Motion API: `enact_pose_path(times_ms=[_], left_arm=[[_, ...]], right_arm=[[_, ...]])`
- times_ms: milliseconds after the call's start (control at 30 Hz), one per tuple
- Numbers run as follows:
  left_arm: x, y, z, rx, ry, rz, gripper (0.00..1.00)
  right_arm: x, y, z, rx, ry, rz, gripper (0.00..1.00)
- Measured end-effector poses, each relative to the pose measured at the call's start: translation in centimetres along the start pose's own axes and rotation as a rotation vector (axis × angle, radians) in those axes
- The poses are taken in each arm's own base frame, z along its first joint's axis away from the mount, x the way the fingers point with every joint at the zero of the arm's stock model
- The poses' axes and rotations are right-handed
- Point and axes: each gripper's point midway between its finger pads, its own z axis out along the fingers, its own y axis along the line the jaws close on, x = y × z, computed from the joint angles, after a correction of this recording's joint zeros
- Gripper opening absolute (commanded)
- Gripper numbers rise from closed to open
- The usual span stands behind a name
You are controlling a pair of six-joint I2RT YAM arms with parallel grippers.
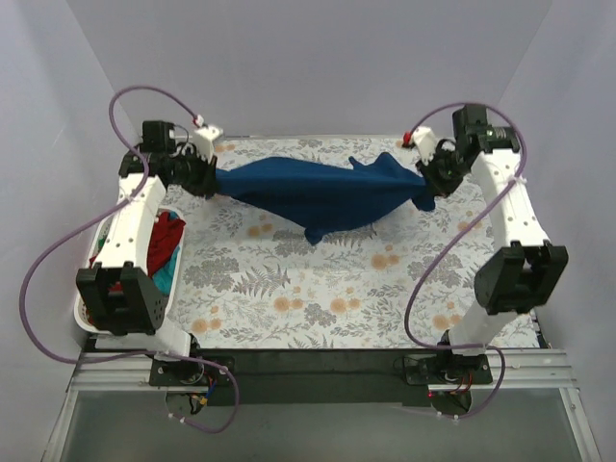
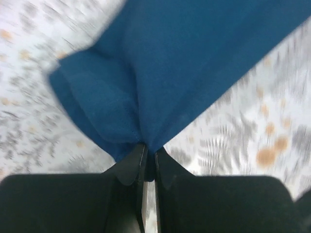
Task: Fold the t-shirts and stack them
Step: Flatten the tshirt out
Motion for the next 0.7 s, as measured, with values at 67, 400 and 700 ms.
enact_pose_path(times_ms=[67, 400, 700], left_arm=[[4.7, -2.7, -0.7, 0.067, 0.074, 0.061, 0.11], [19.8, -10.2, -4.3, 0.291, 0.392, 0.155, 0.93], [13.9, -7.7, -0.6, 0.298, 0.342, -0.042, 0.88]], right_arm=[[3.0, 3.9, 0.3, -0.068, 0.049, -0.031, 0.01], [15.5, 16.5, 3.2, -0.36, 0.333, -0.101, 0.88], [5.9, 5.3, 5.9, -0.281, 0.13, 0.199, 0.67]])
